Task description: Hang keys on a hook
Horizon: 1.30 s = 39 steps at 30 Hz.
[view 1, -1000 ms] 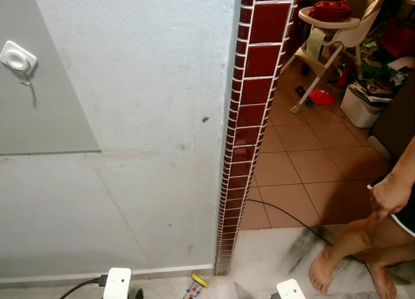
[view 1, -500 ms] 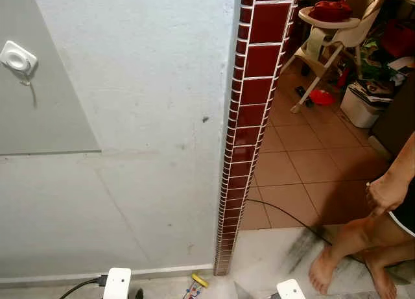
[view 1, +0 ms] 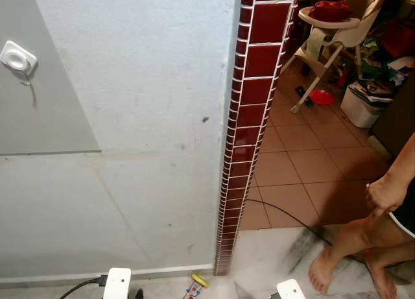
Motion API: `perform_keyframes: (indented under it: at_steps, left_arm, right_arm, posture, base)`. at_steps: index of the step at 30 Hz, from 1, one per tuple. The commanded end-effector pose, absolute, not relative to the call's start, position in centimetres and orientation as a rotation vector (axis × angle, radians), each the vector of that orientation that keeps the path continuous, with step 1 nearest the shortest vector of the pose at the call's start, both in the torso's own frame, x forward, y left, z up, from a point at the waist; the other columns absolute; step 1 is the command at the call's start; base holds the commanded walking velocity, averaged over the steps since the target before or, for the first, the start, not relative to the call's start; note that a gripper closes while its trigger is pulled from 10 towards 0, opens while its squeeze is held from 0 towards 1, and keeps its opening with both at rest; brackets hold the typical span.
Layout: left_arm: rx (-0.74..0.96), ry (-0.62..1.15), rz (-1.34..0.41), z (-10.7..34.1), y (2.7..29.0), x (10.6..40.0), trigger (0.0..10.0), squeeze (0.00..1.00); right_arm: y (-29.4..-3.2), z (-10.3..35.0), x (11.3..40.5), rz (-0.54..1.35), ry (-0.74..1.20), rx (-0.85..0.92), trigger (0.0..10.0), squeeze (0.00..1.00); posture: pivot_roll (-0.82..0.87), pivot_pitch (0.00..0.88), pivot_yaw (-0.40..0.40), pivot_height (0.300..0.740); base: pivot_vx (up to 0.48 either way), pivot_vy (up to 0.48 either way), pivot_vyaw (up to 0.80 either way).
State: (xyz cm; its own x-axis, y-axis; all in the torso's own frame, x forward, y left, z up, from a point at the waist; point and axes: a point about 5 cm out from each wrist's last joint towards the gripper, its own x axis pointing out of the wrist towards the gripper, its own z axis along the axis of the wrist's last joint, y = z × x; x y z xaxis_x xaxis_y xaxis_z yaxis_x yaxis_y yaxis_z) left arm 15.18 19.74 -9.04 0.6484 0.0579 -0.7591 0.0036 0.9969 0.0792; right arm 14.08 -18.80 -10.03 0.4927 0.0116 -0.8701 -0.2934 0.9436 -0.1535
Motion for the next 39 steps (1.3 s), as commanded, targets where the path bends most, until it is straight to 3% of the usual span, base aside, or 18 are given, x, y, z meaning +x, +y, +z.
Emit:
perform_keyframes:
  at_steps: [1,39]
  left_arm:
    - [0.021,1.029,0.089,-9.87,19.50,14.46,10.0,0.00]
    - [0.003,0.985,0.081,-9.66,19.04,14.98,10.0,0.00]
  right_arm:
    - [-17.62,-8.39,18.60,0.170,0.983,-0.153,10.0,0.00]
    - [-17.44,-8.43,18.33,0.186,0.957,-0.119,10.0,0.00]
  posture:
    - [-0.08,0.000,-0.001,0.740]
    - [-0.07,0.000,-0.014,0.740]
  base:
    - [0.000,0.000,0.00]
    - [0.000,0.000,0.00]
